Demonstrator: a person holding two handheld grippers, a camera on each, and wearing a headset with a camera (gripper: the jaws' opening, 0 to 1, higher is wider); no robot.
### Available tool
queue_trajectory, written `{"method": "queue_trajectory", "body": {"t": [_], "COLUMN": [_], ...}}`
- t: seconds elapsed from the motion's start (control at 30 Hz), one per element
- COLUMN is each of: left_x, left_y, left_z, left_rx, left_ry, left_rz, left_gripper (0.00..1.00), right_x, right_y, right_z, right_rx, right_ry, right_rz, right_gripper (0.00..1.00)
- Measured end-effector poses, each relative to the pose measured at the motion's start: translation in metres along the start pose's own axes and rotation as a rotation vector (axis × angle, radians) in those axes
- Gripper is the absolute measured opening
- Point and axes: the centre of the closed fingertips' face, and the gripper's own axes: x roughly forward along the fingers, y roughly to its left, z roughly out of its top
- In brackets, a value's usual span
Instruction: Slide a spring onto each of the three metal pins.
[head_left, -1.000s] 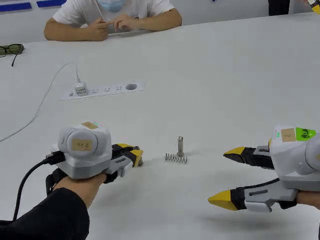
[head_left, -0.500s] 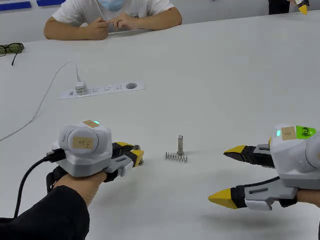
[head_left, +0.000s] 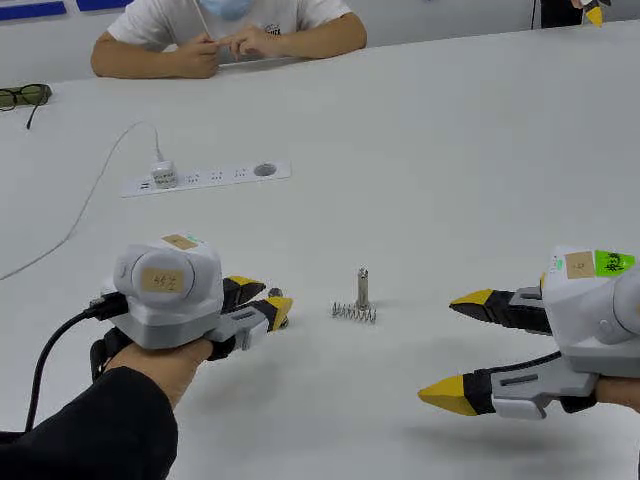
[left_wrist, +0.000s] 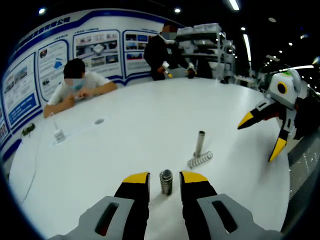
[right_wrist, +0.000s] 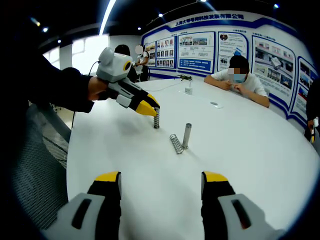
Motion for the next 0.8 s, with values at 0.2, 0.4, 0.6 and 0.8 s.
{"method": "queue_trajectory", "body": {"t": [0.2,0.4,0.6,0.8], "left_x": [-0.003,-0.004,-0.006,-0.007], "left_y": [-0.002,-0.003,-0.008,-0.012], "left_z": [0.009,0.016,0.026,0.034], "left_rx": [0.019,0.046,0.07,0.086], "left_ry": [-0.016,-0.025,-0.038,-0.051], "left_rz": [-0.004,-0.008,-0.017,-0.027], "left_gripper": [0.26,0.27,0.28,0.29], "right_x": [0.0,0.0,0.0,0.0], "right_y": [0.0,0.0,0.0,0.0], "right_z": [0.0,0.0,0.0,0.001], "right_rx": [-0.001,0.0,0.0,-0.001], "right_ry": [0.0,-0.001,-0.001,-0.002], "right_rz": [0.001,0.0,0.001,0.002], "right_gripper": [0.66,0.66,0.66,0.66]}}
